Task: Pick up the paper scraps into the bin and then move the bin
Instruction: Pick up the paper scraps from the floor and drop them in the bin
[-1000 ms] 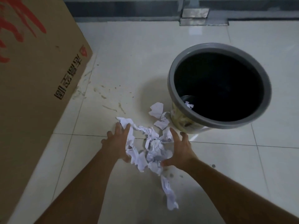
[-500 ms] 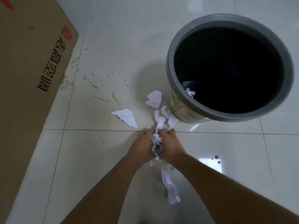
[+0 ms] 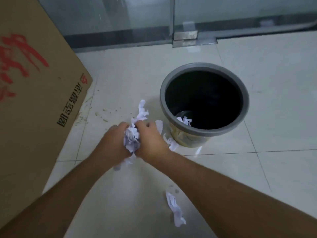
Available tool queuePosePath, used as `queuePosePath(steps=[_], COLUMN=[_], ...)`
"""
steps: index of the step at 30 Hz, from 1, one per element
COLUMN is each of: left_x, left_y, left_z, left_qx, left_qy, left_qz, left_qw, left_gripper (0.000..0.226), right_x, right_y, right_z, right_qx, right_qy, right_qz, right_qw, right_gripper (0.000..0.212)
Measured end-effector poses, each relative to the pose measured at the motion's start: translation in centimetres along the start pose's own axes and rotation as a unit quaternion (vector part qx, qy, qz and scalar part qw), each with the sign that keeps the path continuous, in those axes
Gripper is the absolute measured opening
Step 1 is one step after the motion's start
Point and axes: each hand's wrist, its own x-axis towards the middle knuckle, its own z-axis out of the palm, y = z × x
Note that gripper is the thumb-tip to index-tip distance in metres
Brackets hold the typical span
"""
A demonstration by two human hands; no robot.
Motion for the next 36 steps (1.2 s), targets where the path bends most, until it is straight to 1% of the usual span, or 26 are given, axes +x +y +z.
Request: queuePosePath(steps=[3,6,7,9,11,15,20,23,25,28,30,32,34,36], left_x=[1.1,2.8,3.4,4.2,4.7,5.3,6.1,6.6,6.9,7.2,7.2,6.7,6.1,5.7], left_y=[3.3,9.2,11.4,15.4,18.3,21.6,22.7,22.2,21.6,20.7,20.2,19.8,19.2,17.8], left_z=[-7.3,-11.3,-11.7,-11.0,-9.3,-6.6,-5.2,-4.0,-3.2,-2.7,-2.8,-3.3,-4.2,-5.3], left_qx=[0.005,0.022,0.023,0.013,-0.008,-0.005,0.0,0.009,0.002,-0.006,0.015,0.015,-0.02,-0.075], left_qy=[0.061,0.116,0.126,0.133,0.112,0.073,0.071,0.081,0.065,0.007,-0.013,-0.027,-0.005,0.053], left_qz=[0.049,0.113,0.126,0.165,0.197,0.221,0.235,0.22,0.202,0.189,0.192,0.199,0.2,0.182], left_qw=[0.997,0.987,0.984,0.977,0.974,0.972,0.969,0.972,0.977,0.982,0.981,0.979,0.98,0.979], left_gripper=[0.039,0.052,0.054,0.051,0.05,0.061,0.063,0.068,0.08,0.103,0.108,0.106,0.105,0.099], right_x=[1.1,1.2,1.0,0.2,-0.9,-2.2,-1.9,-1.5,-1.5,-1.8,-1.8,-1.7,-1.6,-1.8], right_y=[-4.3,-5.4,-4.9,-3.0,-0.6,3.2,5.2,5.7,5.9,6.3,6.6,6.5,5.6,3.8], right_z=[-6.1,-14.0,-16.3,-20.1,-22.2,-23.3,-23.5,-23.3,-23.1,-22.8,-22.6,-22.4,-22.1,-21.2], right_qx=[0.016,0.002,-0.005,-0.021,-0.033,-0.035,-0.035,-0.051,-0.067,-0.109,-0.15,-0.174,-0.174,-0.153], right_qy=[0.058,0.115,0.129,0.154,0.177,0.195,0.206,0.197,0.164,0.093,0.061,0.056,0.096,0.164], right_qz=[-0.06,-0.081,-0.08,-0.069,-0.046,-0.018,-0.001,0.003,0.022,0.048,0.057,0.07,0.073,0.028], right_qw=[0.996,0.99,0.988,0.985,0.983,0.98,0.978,0.979,0.984,0.988,0.985,0.981,0.977,0.974], right_gripper=[0.063,0.067,0.069,0.067,0.061,0.057,0.058,0.062,0.074,0.104,0.12,0.129,0.123,0.105])
